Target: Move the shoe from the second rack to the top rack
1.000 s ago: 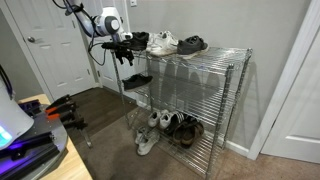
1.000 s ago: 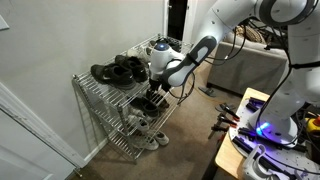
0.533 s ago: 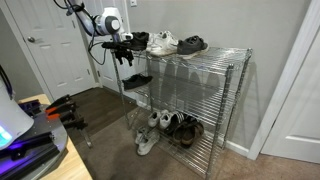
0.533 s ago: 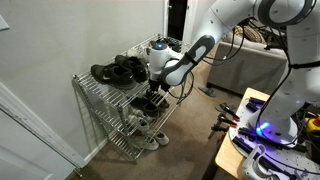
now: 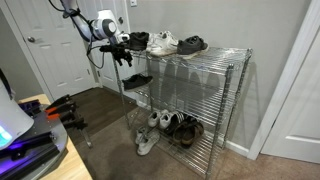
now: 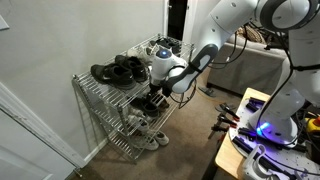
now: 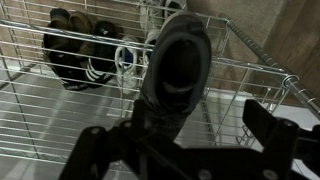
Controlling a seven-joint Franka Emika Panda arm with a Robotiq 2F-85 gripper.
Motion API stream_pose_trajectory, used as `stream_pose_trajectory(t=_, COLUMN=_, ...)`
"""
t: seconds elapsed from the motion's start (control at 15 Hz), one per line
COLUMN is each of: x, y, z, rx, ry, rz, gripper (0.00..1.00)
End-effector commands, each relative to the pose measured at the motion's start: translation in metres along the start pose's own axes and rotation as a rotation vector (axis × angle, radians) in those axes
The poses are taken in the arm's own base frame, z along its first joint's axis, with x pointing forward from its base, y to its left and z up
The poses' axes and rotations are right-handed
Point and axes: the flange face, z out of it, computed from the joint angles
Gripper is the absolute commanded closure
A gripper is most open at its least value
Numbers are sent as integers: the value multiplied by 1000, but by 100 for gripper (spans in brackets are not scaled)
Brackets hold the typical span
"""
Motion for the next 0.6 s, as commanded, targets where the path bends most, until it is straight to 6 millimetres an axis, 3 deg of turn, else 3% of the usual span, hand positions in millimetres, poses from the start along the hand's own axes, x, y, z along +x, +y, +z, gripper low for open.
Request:
stream_pose_trajectory(t=0.0, x=-37, y=-9, z=-18, rx=-59, ry=70, rz=-6, gripper=0)
stream_pose_trajectory(t=0.33, x=-66, y=-18, z=-16, rx=-78, ry=158, rz=-6, gripper=0)
stream_pose_trajectory(t=0.53, x=-73, y=-8, z=11, rx=-27, ry=200, rz=46, gripper=0)
